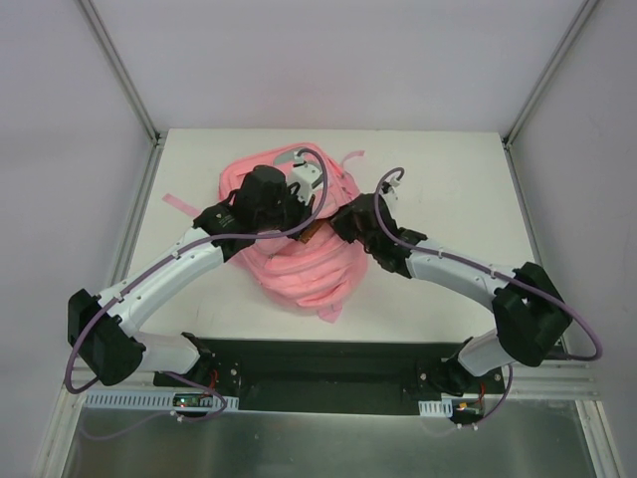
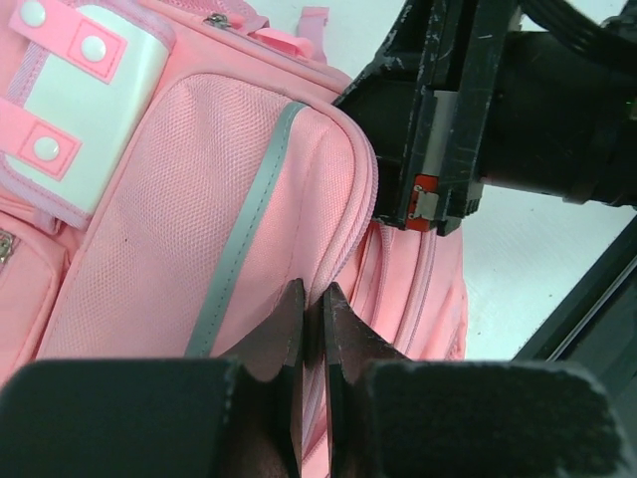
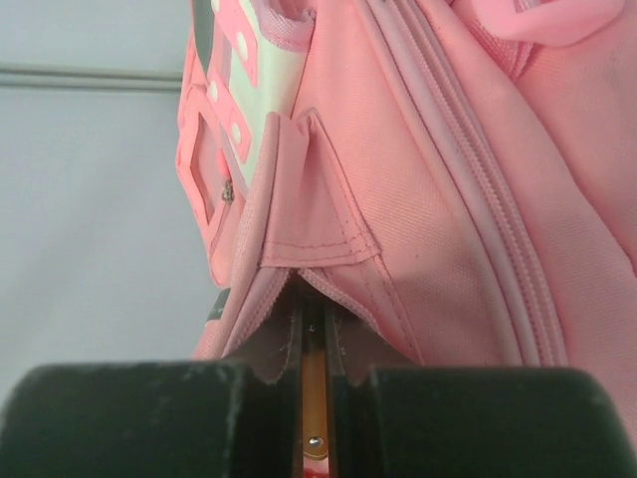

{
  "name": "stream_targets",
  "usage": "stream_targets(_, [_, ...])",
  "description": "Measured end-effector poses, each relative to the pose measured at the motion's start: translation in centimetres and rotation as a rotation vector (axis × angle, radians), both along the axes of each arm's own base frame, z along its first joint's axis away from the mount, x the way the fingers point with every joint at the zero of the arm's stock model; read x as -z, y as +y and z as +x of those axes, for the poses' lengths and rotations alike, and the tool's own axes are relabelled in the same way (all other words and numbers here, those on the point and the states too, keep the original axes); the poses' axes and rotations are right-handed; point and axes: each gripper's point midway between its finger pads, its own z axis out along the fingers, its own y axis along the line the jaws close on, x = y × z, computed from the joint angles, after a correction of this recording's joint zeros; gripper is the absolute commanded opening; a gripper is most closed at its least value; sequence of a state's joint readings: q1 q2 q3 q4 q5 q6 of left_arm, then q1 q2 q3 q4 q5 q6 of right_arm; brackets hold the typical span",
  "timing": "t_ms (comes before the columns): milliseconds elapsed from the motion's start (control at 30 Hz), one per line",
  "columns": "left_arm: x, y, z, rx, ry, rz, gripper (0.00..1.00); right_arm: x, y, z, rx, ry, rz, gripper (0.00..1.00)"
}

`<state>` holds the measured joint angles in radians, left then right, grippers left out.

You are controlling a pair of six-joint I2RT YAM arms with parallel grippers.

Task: Pack the student bag
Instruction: Place the personal item in the student bag, then zip the student bag at the center of the board.

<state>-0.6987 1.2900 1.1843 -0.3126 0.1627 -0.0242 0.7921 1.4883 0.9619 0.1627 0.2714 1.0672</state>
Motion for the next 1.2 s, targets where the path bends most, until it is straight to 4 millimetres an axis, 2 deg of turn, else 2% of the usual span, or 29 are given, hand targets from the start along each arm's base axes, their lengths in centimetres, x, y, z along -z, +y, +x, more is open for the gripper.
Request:
stream_targets(67, [0.0, 0.0, -0.1, 0.021, -0.012, 0.008, 0.0, 0.0, 0.3, 0.3, 0.023, 0.004, 0.032, 0.12])
stream_targets(133, [0.0, -0.1, -0.2, 0.05, -0.024, 0.016, 0.0, 0.3, 0.7, 0.5, 0.035, 0.016, 0.058, 0.29])
stream_targets(200, [0.0, 0.0, -0.2, 0.062, -0.029, 0.023, 0.01, 0.6, 1.1, 0.7, 0.039, 0.024, 0.079, 0.52])
stream_targets(300, [-0.1, 0.3, 0.2, 0.058, -0.04, 0.029, 0.23, 0.7, 1.6, 0.6, 0.028, 0.018, 0.102, 0.7])
stream_targets(367, [-0.1, 0.3, 0.2, 0.058, -0.038, 0.028, 0.32, 0.6, 1.5, 0.2, 0.013, -0.004, 0.101, 0.75])
stream_targets(467, [-0.9, -0.4, -0.3, 0.083, -0.034, -0.001, 0.53, 0.7, 0.3, -0.9, -0.013, -0.046, 0.056, 0.78])
stream_targets(567, [-1.9, -0.8, -0.8, 0.092, -0.045, -0.029, 0.62, 0.1, -1.3, -2.3, -0.044, -0.096, 0.007, 0.78])
stream_targets(633, [-2.5, -0.8, -0.9, 0.083, -0.05, -0.046, 0.65, -0.5, -2.4, -3.2, -0.057, -0.117, -0.027, 0.78])
stream_targets(700, [-3.1, -0.5, -0.8, 0.064, -0.061, -0.062, 0.72, -1.0, -3.5, -3.9, -0.062, -0.136, -0.056, 0.78])
stream_targets(833, [-4.7, 0.9, -0.5, -0.031, -0.095, -0.096, 0.84, -2.0, -5.5, -5.3, -0.086, -0.176, -0.14, 0.74])
stream_targets(933, [-4.8, 3.3, -0.4, -0.157, -0.093, -0.135, 0.83, -2.4, -6.2, -6.3, -0.141, -0.21, -0.206, 0.73])
stream_targets(1033, [-3.7, 6.9, -0.3, -0.316, -0.041, -0.196, 0.82, -2.0, -5.6, -7.2, -0.231, -0.216, -0.258, 0.71])
stream_targets(1100, [-2.0, 9.1, -0.2, -0.417, 0.009, -0.226, 0.83, -1.7, -4.4, -7.9, -0.303, -0.212, -0.291, 0.71])
stream_targets(1200, [1.0, 10.1, -0.6, -0.49, 0.102, -0.231, 0.81, -1.0, -1.6, -9.3, -0.411, -0.214, -0.343, 0.71])
